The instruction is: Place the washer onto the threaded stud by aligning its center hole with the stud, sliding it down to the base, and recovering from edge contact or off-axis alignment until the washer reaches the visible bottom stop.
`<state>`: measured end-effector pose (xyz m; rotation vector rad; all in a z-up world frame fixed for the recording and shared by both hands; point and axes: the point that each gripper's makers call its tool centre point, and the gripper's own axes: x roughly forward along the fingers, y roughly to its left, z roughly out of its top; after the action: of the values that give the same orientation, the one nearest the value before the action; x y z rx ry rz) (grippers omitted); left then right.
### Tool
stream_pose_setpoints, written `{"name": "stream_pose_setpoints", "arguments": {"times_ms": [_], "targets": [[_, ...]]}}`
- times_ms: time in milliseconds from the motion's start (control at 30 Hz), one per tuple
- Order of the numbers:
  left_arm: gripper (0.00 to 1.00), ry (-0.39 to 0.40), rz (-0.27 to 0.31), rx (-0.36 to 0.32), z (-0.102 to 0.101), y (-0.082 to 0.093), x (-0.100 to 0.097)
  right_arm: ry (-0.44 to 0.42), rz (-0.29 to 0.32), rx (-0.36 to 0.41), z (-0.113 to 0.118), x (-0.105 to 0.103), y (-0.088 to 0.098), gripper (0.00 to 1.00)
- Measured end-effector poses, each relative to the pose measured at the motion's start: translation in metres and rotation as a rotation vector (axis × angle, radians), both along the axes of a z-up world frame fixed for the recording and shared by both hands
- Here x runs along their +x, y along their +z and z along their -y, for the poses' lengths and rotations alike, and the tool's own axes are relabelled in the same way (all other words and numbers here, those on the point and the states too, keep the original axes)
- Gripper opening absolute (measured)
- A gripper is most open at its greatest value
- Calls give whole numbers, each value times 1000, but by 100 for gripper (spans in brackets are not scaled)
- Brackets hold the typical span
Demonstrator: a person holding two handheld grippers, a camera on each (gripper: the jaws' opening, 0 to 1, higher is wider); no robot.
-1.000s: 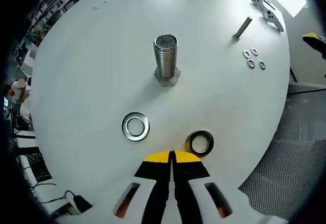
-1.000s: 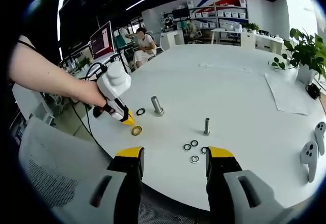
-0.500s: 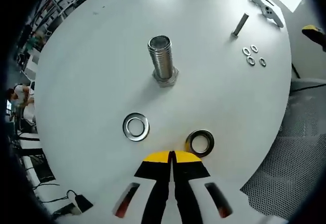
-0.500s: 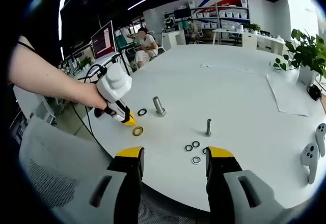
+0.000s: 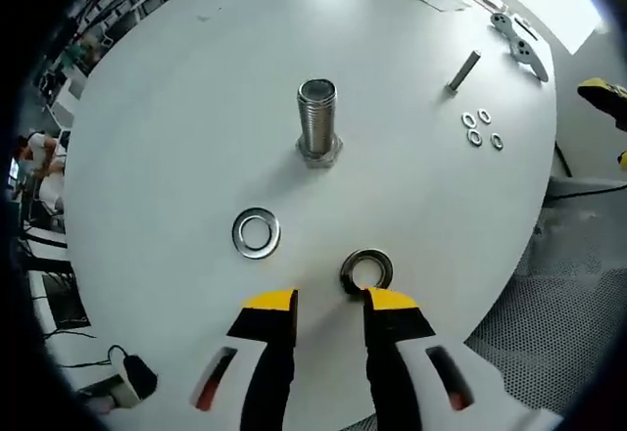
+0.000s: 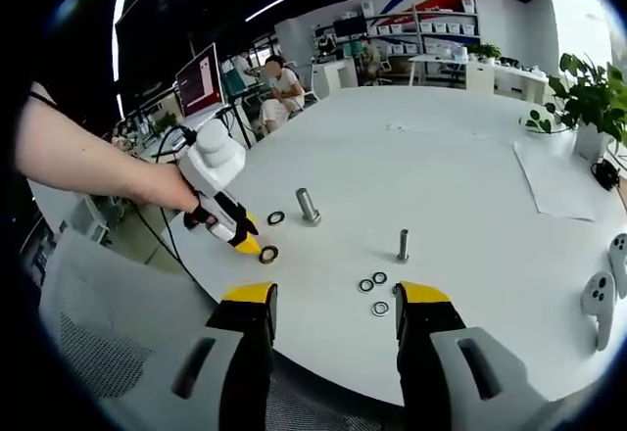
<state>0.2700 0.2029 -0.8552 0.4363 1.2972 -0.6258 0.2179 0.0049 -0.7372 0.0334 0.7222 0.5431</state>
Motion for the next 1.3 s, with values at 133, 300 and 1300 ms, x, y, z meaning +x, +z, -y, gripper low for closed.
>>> {"name": "stream_pose_setpoints", "arguments": {"times_ms": [133,300,1300], "targets": [[37,-11,47,-32,11,10,7,10,5,1,-2,-1,1,51],[40,-34,28,-18,16,10,1,9,5,14,-4,-1,3,51],[36,-62,-42,94,25,-12,-11,-1,10,39,-4,0,6,51]]}}
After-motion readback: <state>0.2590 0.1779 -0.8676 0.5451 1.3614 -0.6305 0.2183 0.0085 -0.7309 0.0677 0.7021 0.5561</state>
